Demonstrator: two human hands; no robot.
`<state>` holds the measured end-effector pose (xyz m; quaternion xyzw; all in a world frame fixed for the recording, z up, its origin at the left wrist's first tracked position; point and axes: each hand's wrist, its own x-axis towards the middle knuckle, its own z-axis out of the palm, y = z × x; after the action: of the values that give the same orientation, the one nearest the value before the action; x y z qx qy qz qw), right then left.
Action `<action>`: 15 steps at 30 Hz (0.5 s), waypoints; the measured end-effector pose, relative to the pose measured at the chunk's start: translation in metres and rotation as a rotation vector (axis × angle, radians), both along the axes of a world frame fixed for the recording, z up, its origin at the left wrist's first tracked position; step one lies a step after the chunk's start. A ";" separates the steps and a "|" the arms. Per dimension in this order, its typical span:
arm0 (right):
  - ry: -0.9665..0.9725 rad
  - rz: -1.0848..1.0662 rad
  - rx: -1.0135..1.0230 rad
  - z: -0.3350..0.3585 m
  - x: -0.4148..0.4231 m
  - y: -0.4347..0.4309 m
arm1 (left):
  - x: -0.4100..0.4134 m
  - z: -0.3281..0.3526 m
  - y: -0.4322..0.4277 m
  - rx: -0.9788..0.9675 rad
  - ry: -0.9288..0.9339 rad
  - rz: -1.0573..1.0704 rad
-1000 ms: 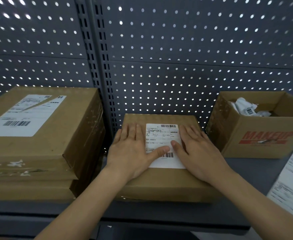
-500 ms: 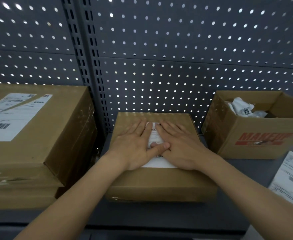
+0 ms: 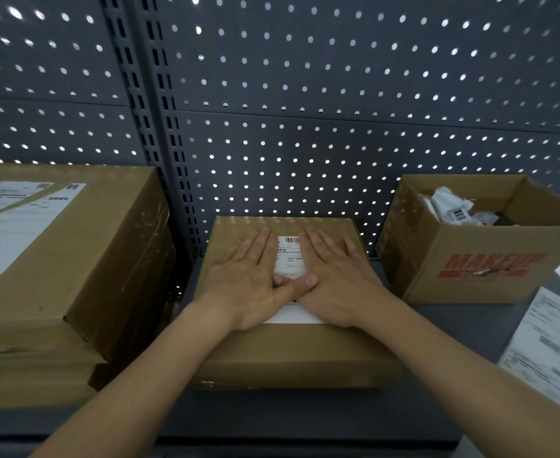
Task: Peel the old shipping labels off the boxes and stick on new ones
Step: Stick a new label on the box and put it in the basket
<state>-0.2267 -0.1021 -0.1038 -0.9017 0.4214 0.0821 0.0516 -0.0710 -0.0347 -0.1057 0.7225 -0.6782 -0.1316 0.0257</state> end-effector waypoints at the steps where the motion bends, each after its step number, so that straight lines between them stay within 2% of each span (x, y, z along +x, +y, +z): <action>1: -0.027 0.003 -0.003 0.000 -0.001 0.000 | 0.002 0.000 0.001 -0.003 0.014 -0.003; 4: -0.129 0.099 -0.039 0.005 -0.009 0.007 | 0.007 0.003 0.009 -0.058 0.085 -0.071; 8: -0.239 0.273 0.064 0.014 -0.020 0.026 | 0.002 0.005 0.033 -0.176 0.222 -0.180; 13: -0.094 0.306 -0.007 0.001 -0.023 0.039 | -0.005 -0.005 0.045 -0.142 -0.017 -0.197; 15: -0.055 0.264 0.000 -0.001 -0.021 0.040 | -0.008 -0.004 0.045 -0.070 -0.040 -0.161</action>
<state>-0.2477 -0.0623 -0.1048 -0.9512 0.2976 0.0633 0.0517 -0.0787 0.0104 -0.1096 0.6667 -0.7387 -0.0950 0.0268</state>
